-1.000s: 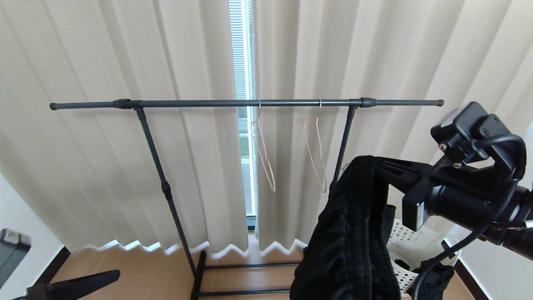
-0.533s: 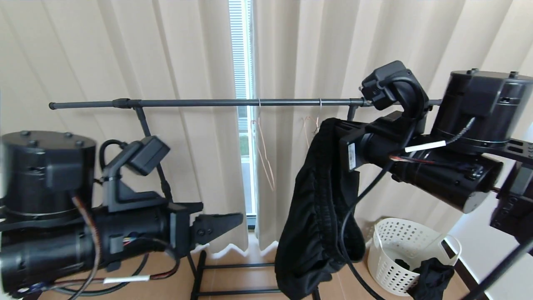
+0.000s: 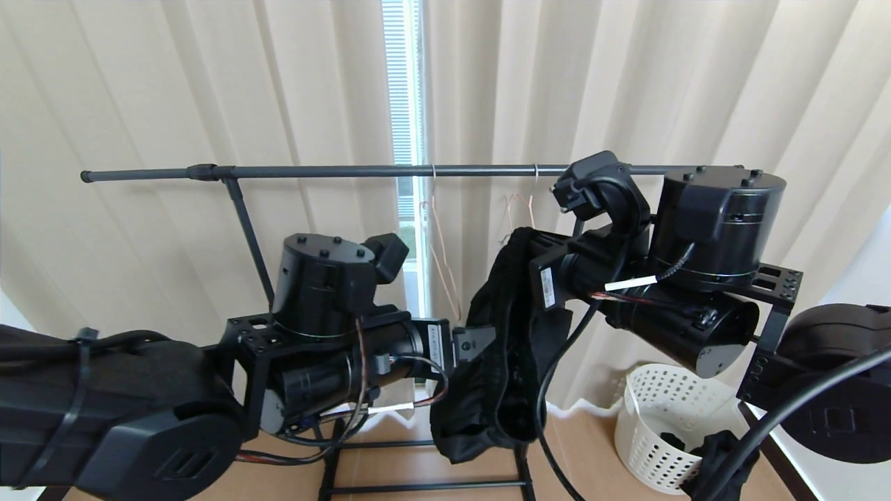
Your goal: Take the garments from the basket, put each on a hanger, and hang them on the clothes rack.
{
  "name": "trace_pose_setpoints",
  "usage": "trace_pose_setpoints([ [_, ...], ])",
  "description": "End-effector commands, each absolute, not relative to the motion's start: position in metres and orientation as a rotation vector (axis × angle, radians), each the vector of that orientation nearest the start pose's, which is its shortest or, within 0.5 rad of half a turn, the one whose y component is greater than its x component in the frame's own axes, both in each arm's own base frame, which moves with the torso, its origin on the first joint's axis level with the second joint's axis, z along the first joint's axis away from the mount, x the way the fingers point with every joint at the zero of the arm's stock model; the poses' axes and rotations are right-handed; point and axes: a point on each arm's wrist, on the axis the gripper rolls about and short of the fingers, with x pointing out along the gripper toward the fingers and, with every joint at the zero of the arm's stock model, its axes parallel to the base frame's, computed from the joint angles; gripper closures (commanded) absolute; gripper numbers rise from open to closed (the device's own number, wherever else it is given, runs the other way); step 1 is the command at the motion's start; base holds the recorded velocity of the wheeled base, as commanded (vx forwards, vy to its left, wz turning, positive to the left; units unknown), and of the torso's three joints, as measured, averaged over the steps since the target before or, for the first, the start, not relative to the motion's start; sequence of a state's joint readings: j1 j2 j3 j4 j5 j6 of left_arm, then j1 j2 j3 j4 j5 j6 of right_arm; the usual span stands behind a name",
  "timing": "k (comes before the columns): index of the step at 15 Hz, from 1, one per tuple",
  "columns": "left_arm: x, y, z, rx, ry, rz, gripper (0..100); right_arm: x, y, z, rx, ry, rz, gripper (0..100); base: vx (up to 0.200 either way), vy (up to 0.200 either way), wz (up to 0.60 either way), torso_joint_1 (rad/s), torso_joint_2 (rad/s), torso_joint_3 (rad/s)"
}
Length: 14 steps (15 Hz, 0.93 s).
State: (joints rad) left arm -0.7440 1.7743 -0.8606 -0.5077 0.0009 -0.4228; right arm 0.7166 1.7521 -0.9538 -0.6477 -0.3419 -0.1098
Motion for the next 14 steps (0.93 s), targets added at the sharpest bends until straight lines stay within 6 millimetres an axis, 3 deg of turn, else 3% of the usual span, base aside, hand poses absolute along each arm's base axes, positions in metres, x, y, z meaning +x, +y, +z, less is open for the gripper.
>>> trace_pose_setpoints([
  [1,0.237,-0.232,0.144,-0.229,0.581,-0.639,0,0.250,0.218,0.206,-0.185,0.113,0.405,100,0.000,0.000,0.00,0.000,0.00,0.000],
  [5,0.244,-0.242,0.135,-0.240,0.589,-0.585,0,0.243,0.227,0.204,-0.180,0.110,0.383,100,0.000,0.000,0.00,0.000,0.00,0.000],
  [11,0.237,-0.249,0.133,-0.249,0.555,-0.614,0,0.239,0.230,0.201,-0.186,0.117,0.395,100,0.000,0.000,0.00,0.000,0.00,0.000],
  [14,0.245,-0.250,0.127,-0.235,0.537,-0.534,0,0.231,0.233,0.201,-0.179,0.096,0.408,100,0.000,0.000,0.00,0.000,0.00,0.000],
])
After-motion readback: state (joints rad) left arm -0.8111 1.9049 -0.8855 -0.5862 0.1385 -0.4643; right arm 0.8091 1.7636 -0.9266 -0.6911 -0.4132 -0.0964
